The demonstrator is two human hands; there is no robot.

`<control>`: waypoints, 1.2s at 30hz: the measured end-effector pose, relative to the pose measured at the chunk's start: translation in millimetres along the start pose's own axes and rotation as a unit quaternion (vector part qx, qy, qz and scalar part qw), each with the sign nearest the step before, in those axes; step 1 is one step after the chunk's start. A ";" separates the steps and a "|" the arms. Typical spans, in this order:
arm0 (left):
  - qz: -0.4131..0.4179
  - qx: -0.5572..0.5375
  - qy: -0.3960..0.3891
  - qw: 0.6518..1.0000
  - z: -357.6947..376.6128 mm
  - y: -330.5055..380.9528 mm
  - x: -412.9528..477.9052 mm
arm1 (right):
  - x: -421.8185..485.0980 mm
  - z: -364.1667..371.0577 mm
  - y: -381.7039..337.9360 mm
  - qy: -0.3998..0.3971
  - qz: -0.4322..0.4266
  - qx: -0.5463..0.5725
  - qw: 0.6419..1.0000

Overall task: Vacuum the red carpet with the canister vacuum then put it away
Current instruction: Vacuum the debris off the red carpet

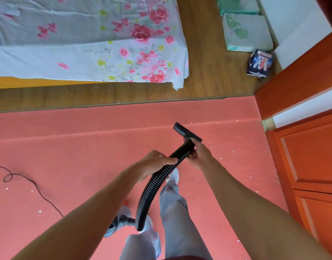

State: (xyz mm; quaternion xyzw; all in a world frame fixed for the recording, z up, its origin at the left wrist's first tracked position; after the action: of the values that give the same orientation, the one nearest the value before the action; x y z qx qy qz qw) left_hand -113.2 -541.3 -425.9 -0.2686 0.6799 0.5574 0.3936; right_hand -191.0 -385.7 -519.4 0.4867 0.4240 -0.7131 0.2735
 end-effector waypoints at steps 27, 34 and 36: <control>-0.126 -0.194 0.038 0.972 -19.8 -21.0 213.9 | 226.1 45.8 -18.3 0.087 0.029 -0.117 0.989; -0.098 -0.247 0.044 0.963 -20.4 -42.9 202.0 | 228.4 48.2 4.0 0.084 -0.001 -0.117 0.990; -0.096 -0.266 0.043 0.958 -21.4 -55.7 195.1 | 228.8 44.2 16.8 0.080 -0.003 -0.115 0.990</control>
State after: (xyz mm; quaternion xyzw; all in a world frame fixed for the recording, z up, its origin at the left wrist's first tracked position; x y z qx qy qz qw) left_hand -179.9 -560.8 -617.7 -0.4514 0.4946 0.6654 0.3298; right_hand -284.1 -427.3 -729.7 0.5059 0.5256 -0.6192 0.2906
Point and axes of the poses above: each hand's wrist, its own x-axis towards the middle knuckle, its own z-axis out of the palm, y = z × x, the point moved 7 cm from there along x, towards the middle knuckle, and after that the axes turned 5 degrees about x, right-handed, at the moved point
